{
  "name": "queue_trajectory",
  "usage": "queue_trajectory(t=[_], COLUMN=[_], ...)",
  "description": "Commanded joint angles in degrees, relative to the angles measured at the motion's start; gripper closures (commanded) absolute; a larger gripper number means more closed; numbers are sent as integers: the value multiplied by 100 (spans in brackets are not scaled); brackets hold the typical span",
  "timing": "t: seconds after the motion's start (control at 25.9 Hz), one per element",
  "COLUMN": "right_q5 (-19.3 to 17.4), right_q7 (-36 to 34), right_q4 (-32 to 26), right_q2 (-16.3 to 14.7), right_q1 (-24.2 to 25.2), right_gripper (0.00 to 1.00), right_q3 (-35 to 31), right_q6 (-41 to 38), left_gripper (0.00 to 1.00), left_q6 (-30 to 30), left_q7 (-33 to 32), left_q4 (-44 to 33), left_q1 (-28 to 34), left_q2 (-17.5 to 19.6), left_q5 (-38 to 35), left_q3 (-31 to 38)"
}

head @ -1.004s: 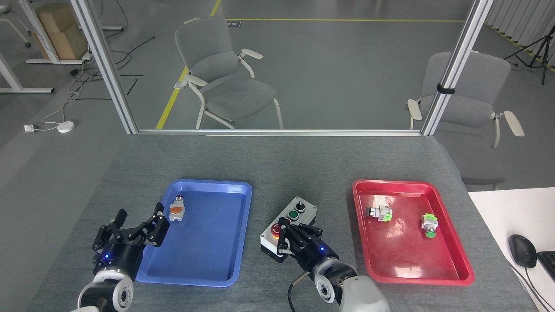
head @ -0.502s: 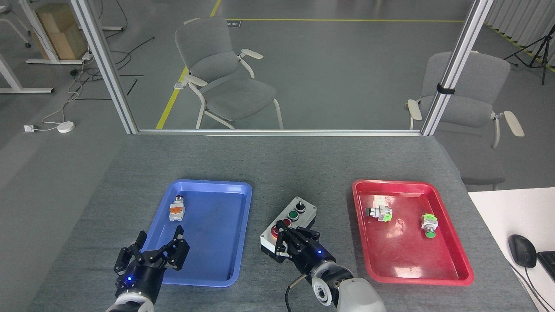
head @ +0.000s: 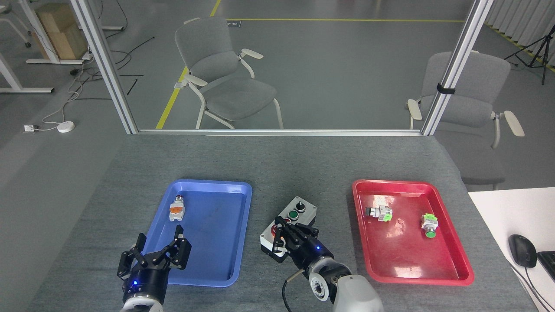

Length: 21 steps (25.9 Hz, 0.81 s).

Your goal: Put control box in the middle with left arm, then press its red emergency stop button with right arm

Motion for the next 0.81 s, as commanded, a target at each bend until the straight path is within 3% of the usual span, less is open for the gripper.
queue_trajectory(t=[0.0,0.23,0.35,0.5,0.66,0.77], right_q5=[-148,-667,-667,-596,-579,-561], right_q7=[-356,-523,-523,-515,-506,-515], right_q4=[-303,-444,-444,-444,-576,-936], right_q2=[97,-96,-509,-834,-1256,-1397], right_q1=[-179,-338,-311,-153,234,620], right_gripper=[1,1,1,1,1,1], right_q3=[-667,-1133,-1450,-1863,-1986,-2003], right_q6=[30,-49,-22,30,57,347], left_gripper=[1,1,1,1,1,1], left_q6=[7,7,7,7,7,7], left_q7=[18,9,9,18,9,9], left_q4=[3,3,3,3,3,3], left_q1=[0,0,0,-8,0,0], left_q2=[-6,2,-6,-6,-6,-6], left_q5=[16,16,16,16,16,16], left_q3=[2,2,2,2,2,2])
